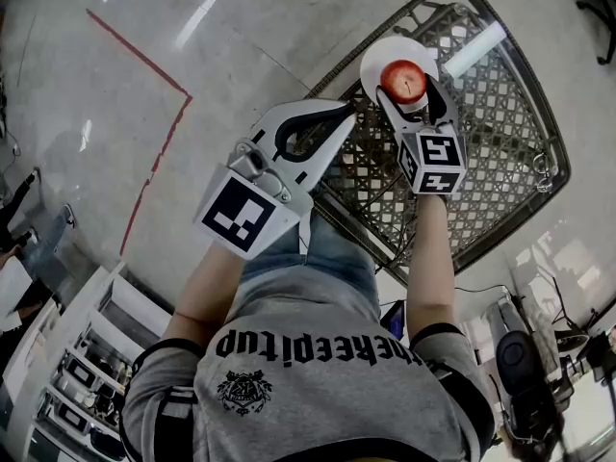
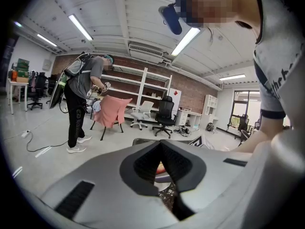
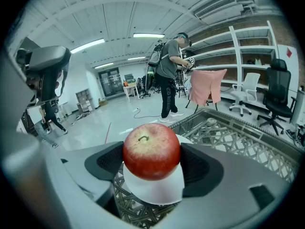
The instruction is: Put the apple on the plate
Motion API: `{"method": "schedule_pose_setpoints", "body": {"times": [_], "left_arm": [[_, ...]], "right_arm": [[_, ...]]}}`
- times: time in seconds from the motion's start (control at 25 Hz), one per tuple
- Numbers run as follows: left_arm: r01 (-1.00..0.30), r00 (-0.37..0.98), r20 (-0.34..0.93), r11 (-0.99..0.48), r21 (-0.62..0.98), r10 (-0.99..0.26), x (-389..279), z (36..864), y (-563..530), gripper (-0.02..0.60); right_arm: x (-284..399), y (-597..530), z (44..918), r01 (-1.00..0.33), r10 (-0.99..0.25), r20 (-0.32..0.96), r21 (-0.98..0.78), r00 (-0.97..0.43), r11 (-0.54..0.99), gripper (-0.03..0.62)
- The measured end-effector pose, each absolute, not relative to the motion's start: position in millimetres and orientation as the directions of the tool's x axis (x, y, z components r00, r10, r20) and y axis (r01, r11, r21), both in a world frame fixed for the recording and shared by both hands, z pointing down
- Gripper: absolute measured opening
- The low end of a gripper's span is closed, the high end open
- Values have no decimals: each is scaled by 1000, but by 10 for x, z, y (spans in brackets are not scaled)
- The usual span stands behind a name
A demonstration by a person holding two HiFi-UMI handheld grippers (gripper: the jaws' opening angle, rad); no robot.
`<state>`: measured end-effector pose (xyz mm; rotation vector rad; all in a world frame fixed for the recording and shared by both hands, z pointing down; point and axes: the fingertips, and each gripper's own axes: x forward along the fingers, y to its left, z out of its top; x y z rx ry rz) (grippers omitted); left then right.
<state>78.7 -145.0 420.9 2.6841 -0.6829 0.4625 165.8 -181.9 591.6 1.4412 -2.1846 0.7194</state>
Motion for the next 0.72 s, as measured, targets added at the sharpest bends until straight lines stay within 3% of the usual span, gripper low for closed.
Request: {"method": "schedule_pose_setpoints", "body": {"times": [0.72], "left_arm": [[-508,831,394,-824,250,-393,790,4285,-1444,12]], "right_arm": [[1675,-1740,6098,-927,-686,626,-212,-371,308,387]]}}
